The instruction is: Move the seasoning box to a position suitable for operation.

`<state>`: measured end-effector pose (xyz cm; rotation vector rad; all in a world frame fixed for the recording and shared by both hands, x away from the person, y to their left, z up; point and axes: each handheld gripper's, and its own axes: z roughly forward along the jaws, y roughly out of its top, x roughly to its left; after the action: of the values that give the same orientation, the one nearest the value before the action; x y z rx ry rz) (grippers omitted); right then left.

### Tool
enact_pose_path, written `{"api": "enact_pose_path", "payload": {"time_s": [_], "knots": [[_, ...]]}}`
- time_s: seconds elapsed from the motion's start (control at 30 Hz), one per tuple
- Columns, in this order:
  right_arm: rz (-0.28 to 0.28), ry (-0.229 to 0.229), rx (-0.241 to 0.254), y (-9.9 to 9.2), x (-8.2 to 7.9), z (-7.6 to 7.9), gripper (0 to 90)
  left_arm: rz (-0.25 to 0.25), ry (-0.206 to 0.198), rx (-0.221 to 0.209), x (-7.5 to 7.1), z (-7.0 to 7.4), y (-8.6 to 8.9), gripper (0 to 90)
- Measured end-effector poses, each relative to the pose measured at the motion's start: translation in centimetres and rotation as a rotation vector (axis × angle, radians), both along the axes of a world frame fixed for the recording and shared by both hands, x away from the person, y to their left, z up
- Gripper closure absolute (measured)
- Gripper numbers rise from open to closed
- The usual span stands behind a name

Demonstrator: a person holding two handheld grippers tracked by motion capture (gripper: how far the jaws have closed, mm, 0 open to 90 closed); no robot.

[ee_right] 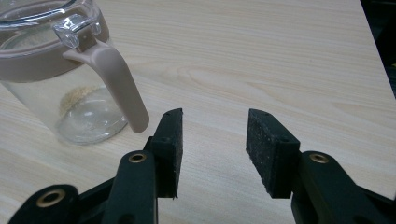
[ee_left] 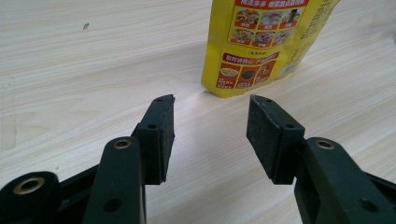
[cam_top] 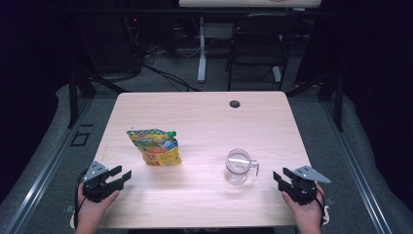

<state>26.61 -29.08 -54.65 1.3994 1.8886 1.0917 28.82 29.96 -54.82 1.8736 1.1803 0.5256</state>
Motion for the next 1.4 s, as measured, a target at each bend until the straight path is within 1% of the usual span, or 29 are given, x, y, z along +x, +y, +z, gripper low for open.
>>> {"api": "enact_pose_path", "payload": {"time_s": [0.17,0.23,0.33,0.37,0.4,0.53,0.63,0.77,0.8,0.83,0.9,0.93,0.97,1.03,1.13,1.17,1.23,1.27,1.33,1.37,1.4], "knots": [[0.008,0.002,-0.006,0.3,0.0,0.0,56.2,-0.005,0.000,0.000,0.1,0.0,0.0,51.6],[0.023,0.002,-0.013,0.7,0.0,0.0,56.4,-0.002,0.002,0.000,0.0,0.0,0.0,51.6],[0.029,0.002,-0.019,0.9,0.1,0.0,56.7,0.000,0.001,-0.003,0.0,0.0,0.0,51.6],[0.031,-0.001,-0.014,1.3,0.2,0.0,57.0,0.001,0.006,0.002,-0.1,0.0,0.1,51.6],[0.032,-0.004,-0.014,1.4,0.2,0.0,57.1,0.004,0.003,-0.003,-0.1,0.0,0.1,51.7],[0.057,-0.012,-0.015,2.4,0.2,0.2,58.1,0.003,0.004,0.000,-0.4,0.1,0.2,51.7],[0.076,-0.021,-0.038,3.1,0.3,0.4,59.2,0.004,0.004,0.000,-0.5,0.0,0.2,51.8],[0.088,-0.018,-0.025,3.7,0.8,0.3,60.7,0.017,0.009,0.002,-0.9,-0.1,0.6,51.8],[0.094,-0.018,-0.029,3.8,0.9,0.4,61.1,0.022,0.006,0.003,-1.0,-0.1,0.8,51.8],[0.104,-0.016,-0.034,4.0,1.0,0.3,63.4,0.025,0.005,0.002,-1.1,-0.1,0.8,51.8],[0.101,-0.017,-0.048,4.1,1.2,0.3,64.3,0.034,0.003,-0.001,-1.3,-0.1,1.0,51.8],[0.101,-0.017,-0.048,4.1,1.2,0.3,64.3,0.034,0.003,-0.001,-1.3,-0.1,1.0,51.9],[0.102,-0.006,-0.031,4.0,1.3,0.3,65.3,0.038,0.005,0.004,-1.5,-0.1,1.1,51.9],[0.104,-0.007,-0.019,4.1,1.3,0.4,66.1,0.042,0.007,0.005,-1.6,-0.1,1.2,51.8],[0.115,-0.013,-0.030,4.3,1.1,0.7,67.0,0.044,0.007,0.010,-1.9,-0.1,1.3,51.8],[0.124,-0.014,-0.024,4.4,1.1,0.6,67.0,0.045,0.007,0.010,-1.9,-0.1,1.4,51.9],[0.130,-0.011,-0.028,4.5,1.2,0.6,67.0,0.048,0.004,0.010,-2.0,-0.1,1.5,51.9],[0.135,-0.007,-0.045,4.8,1.5,0.5,67.3,0.051,0.005,0.009,-2.1,-0.1,1.6,51.9],[0.132,-0.004,-0.057,5.1,1.9,0.4,68.5,0.054,0.005,0.009,-2.1,-0.2,1.6,51.9],[0.125,-0.002,-0.072,5.3,2.2,0.3,69.1,0.054,0.006,0.010,-2.2,-0.2,1.6,51.9],[0.127,-0.001,-0.069,5.4,2.4,0.3,69.7,0.054,0.006,0.010,-2.2,-0.2,1.6,51.9]]}}
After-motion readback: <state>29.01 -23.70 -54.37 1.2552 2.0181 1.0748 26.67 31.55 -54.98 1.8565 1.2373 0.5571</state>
